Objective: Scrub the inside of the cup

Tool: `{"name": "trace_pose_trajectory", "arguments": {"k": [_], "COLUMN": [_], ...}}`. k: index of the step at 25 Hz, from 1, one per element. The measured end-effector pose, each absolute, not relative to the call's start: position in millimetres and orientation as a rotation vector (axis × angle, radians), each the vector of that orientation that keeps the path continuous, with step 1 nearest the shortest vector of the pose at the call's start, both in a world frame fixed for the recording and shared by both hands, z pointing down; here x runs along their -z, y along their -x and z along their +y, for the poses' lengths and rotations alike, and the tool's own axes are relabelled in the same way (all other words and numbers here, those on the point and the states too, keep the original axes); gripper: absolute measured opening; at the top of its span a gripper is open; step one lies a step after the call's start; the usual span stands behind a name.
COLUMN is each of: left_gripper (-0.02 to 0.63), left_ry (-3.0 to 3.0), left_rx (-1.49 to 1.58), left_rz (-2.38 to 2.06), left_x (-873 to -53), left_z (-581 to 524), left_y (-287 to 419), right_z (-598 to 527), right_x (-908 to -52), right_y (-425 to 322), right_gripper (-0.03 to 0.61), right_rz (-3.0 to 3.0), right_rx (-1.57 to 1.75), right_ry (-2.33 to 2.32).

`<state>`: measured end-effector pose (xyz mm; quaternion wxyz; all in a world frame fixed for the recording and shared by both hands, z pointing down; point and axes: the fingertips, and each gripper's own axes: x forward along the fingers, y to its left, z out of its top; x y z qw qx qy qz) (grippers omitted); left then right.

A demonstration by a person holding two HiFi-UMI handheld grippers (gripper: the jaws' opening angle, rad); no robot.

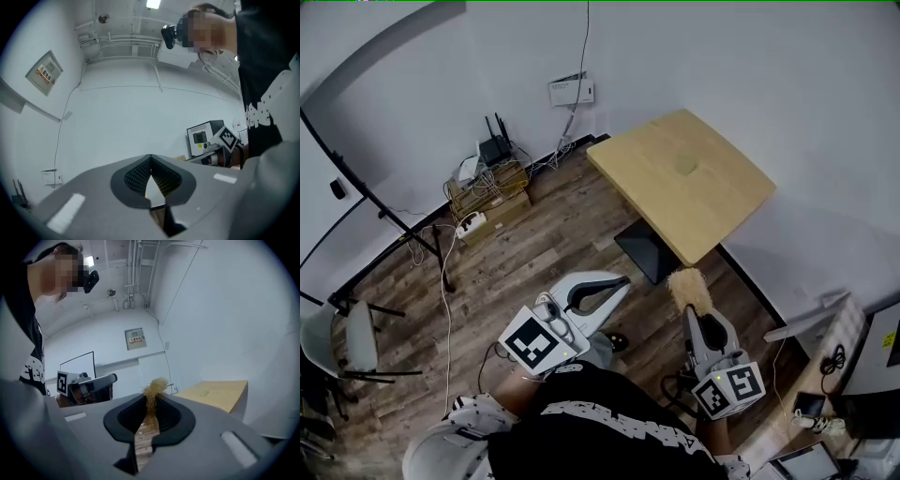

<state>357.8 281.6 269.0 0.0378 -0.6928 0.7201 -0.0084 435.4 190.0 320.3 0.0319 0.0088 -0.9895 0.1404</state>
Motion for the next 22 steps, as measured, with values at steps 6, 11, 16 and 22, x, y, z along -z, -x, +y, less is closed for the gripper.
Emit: {"name": "trace_pose_trajectory", "arguments": {"k": [6,11,16,22], "left_gripper": [0.002,0.002,0.002,0.002], "left_ry": [2.175,2.217,2.218,2.162], "left_rx": [0.017,-0.018,-0.053,-0.240], "left_rz": [2.239,2.140,2.150,2.147], "left_x": [-284,-277,-280,-269], "left_z": [283,263,260,254], "left_y": [-349,-339,-300,-233], "right_z": [195,174,171,161], "right_x": [-330,-329,-324,-318], "right_y": [-442,-435,-399,-351], "right_gripper": [0.058,0.060,0.060,0.060], "right_rz": [-3.010,-3.002,-3.009,-2.997], "right_rx": [-0.462,-0.460,-0.431,-0.390], "right_ry": [-0.098,-0.201,-0.210,-0.231]}}
